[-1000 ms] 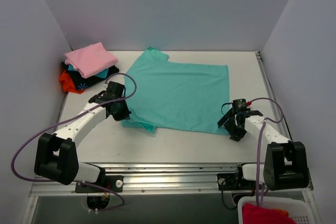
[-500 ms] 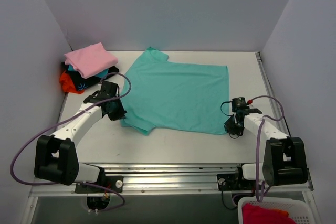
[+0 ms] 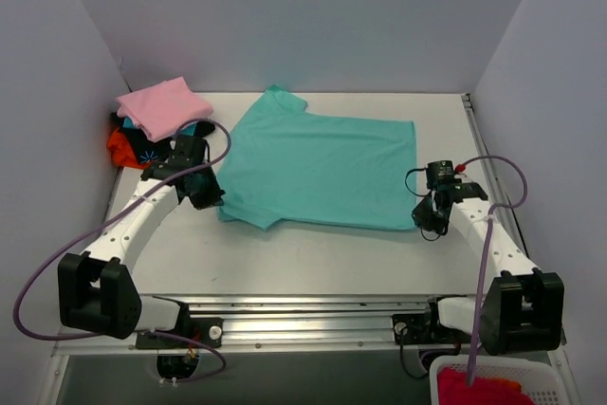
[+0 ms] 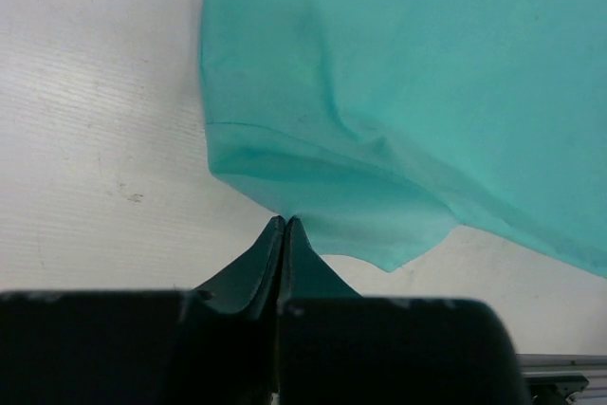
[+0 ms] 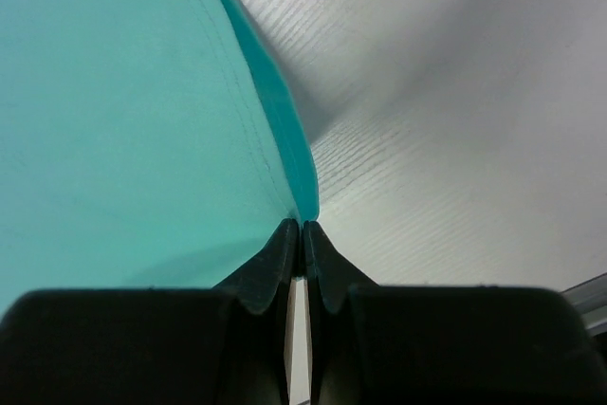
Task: Fold and stack the t-shirts
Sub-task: Fold the tshirt
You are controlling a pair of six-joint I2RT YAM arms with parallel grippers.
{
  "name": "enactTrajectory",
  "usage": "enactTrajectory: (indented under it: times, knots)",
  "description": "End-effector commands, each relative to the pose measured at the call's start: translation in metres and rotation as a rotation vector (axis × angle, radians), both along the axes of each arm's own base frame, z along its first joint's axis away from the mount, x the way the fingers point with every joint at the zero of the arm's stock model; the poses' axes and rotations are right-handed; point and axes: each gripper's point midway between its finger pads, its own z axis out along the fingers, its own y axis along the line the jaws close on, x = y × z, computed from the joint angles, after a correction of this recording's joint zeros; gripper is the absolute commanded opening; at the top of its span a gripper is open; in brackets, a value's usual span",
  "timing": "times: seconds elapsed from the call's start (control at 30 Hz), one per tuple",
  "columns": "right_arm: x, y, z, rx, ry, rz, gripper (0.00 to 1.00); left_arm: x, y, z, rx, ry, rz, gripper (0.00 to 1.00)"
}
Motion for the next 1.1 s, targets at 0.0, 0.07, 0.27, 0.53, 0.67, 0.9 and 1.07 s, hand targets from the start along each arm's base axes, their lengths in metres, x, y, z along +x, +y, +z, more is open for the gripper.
enactTrajectory:
  times: [0.0, 0.07, 0.27, 0.53, 0.67, 0.9, 1.07]
  knots:
    - [-0.002, -0.007, 0.020, -0.031, 0.023, 0.004, 0.00, 0.018, -0.003, 0.032, -0.014, -0.068, -0.012, 0.02]
    - [0.005, -0.006, 0.024, -0.030, 0.019, 0.012, 0.00, 0.029, -0.011, 0.043, -0.047, -0.089, -0.023, 0.02]
    - [0.048, -0.006, 0.036, -0.043, -0.016, 0.032, 0.00, 0.077, -0.029, 0.050, -0.087, -0.092, -0.051, 0.02]
    - [0.098, -0.014, 0.029, -0.066, 0.001, 0.041, 0.00, 0.145, -0.050, 0.053, -0.111, -0.096, -0.091, 0.02]
    - [0.122, -0.020, 0.026, -0.073, 0.001, 0.042, 0.00, 0.176, -0.058, 0.035, -0.120, -0.059, -0.110, 0.02]
    - [0.158, -0.032, -0.016, -0.051, 0.059, 0.021, 0.00, 0.218, -0.067, -0.007, -0.140, -0.004, -0.124, 0.14]
    - [0.177, -0.043, -0.034, -0.095, 0.124, 0.007, 0.81, 0.228, -0.052, -0.055, -0.164, 0.108, -0.018, 0.94]
